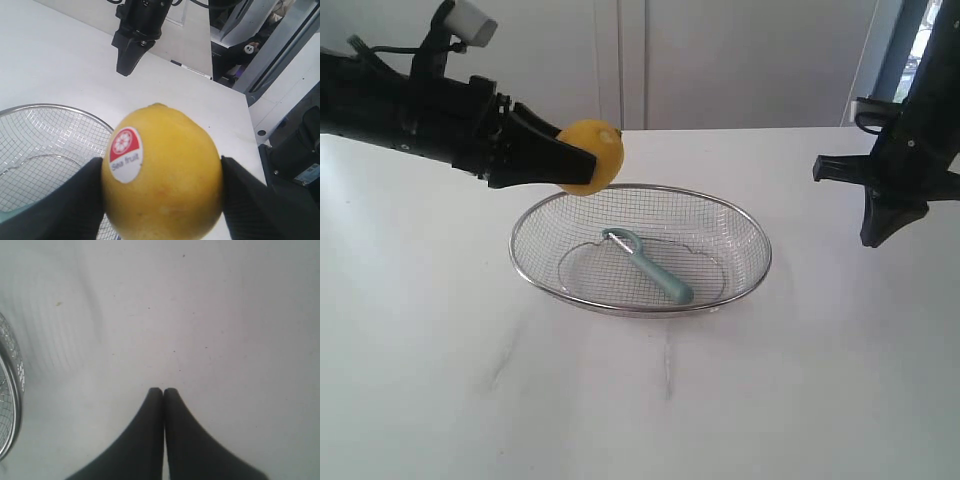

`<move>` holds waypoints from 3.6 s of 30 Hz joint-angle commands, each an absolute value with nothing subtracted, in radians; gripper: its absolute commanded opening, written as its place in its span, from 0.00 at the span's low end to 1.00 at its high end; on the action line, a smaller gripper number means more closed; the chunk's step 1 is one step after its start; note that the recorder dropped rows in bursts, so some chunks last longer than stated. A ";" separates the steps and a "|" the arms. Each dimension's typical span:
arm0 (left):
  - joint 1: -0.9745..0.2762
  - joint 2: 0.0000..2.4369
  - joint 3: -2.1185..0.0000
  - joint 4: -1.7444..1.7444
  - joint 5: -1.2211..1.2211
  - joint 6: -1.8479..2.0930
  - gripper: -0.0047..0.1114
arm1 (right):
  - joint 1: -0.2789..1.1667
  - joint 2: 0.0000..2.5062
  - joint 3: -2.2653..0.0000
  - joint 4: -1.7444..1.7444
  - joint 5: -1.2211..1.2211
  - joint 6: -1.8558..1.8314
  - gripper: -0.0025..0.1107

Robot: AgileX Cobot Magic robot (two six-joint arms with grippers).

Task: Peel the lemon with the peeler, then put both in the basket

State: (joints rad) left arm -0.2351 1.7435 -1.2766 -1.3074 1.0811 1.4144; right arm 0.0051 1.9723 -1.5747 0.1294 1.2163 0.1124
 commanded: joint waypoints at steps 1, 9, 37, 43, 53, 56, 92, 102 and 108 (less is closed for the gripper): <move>-0.232 1.737 -1.282 -1.329 1.109 1.409 0.04 | 0.000 1.962 -1.580 0.122 1.221 0.112 0.02; -0.232 1.737 -1.282 -1.289 1.041 1.276 0.04 | 0.000 1.962 -1.580 0.122 1.221 0.112 0.02; -0.381 1.735 -1.484 -0.547 0.828 0.535 0.04 | 0.000 1.962 -1.580 0.122 1.221 0.112 0.02; -0.455 1.735 -1.525 -0.322 0.811 0.379 0.04 | 0.000 1.962 -1.580 0.122 1.221 0.112 0.02; -0.535 1.738 -1.572 -0.099 0.763 0.254 0.04 | 0.000 1.962 -1.580 0.122 1.221 0.112 0.02; -0.536 1.759 -1.593 -0.045 0.785 0.219 0.04 | 0.000 1.962 -1.580 0.122 1.221 0.112 0.02; -0.561 2.081 -1.708 -0.057 0.733 0.204 0.04 | 0.000 1.962 -1.580 0.122 1.221 0.112 0.02; -0.561 2.084 -1.708 -0.057 0.726 0.204 0.33 | 0.000 1.962 -1.580 0.122 1.221 0.112 0.02; -0.561 2.084 -1.708 -0.057 0.726 0.204 0.67 | 0.000 1.962 -1.580 0.122 1.221 0.110 0.02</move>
State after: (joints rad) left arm -0.5570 2.0919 -1.7038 -0.0416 0.7225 0.2121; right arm 0.0051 1.9723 -1.5747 0.1294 1.2163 0.1124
